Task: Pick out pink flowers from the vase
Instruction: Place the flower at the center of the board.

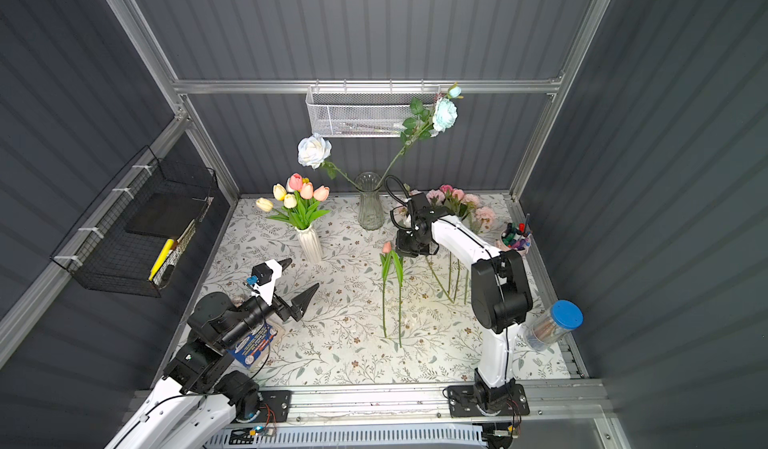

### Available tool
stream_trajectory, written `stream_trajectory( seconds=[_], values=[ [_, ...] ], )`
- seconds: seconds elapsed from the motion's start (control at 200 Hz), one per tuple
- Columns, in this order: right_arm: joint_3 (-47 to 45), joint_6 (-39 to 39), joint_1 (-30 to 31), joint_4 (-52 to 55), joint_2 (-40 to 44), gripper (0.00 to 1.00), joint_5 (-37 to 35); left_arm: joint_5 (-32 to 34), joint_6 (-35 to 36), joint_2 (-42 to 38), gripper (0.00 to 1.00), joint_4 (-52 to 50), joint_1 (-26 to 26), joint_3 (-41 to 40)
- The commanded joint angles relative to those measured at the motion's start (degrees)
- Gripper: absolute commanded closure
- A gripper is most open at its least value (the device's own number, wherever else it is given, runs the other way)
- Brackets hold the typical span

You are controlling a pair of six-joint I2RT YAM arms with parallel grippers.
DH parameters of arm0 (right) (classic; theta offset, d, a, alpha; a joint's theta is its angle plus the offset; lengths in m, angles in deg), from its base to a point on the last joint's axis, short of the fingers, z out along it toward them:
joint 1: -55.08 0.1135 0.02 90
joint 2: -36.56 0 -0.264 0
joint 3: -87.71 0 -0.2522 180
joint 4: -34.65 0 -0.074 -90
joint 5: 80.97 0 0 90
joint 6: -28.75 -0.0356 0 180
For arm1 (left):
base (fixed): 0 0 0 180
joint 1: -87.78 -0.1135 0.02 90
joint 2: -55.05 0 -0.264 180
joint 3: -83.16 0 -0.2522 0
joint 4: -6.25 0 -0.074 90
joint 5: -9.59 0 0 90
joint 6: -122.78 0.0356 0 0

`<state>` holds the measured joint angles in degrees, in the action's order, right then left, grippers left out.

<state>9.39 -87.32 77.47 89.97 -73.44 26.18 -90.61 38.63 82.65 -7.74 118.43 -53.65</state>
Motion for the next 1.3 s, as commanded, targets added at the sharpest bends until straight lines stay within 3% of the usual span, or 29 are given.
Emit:
stream_trajectory(
  seconds=[0.0,0.39,0.69,0.961,1.296],
  values=[
    [0.2,-2.2,-0.2,-2.6,-2.4,1.00,-1.0,-1.1,-0.1,-0.7,0.01,1.3,-0.1,-0.5],
    [2.8,-3.8,0.4,-7.9,-12.0,0.98,-0.9,-1.6,0.3,-0.5,0.01,1.3,-0.1,-0.7],
    [4.5,-2.4,0.5,-8.3,-13.9,0.82,-0.3,-1.9,0.3,0.2,0.01,1.4,-0.1,-0.8],
    [1.8,-1.8,0.5,-6.3,-7.9,0.60,-5.2,-2.0,0.4,-0.5,0.01,0.3,-0.2,-0.8],
    [-3.4,-0.3,1.1,-7.7,6.6,0.57,-10.5,2.4,-1.0,-5.5,0.01,-0.9,-0.1,-0.2]
  ],
)
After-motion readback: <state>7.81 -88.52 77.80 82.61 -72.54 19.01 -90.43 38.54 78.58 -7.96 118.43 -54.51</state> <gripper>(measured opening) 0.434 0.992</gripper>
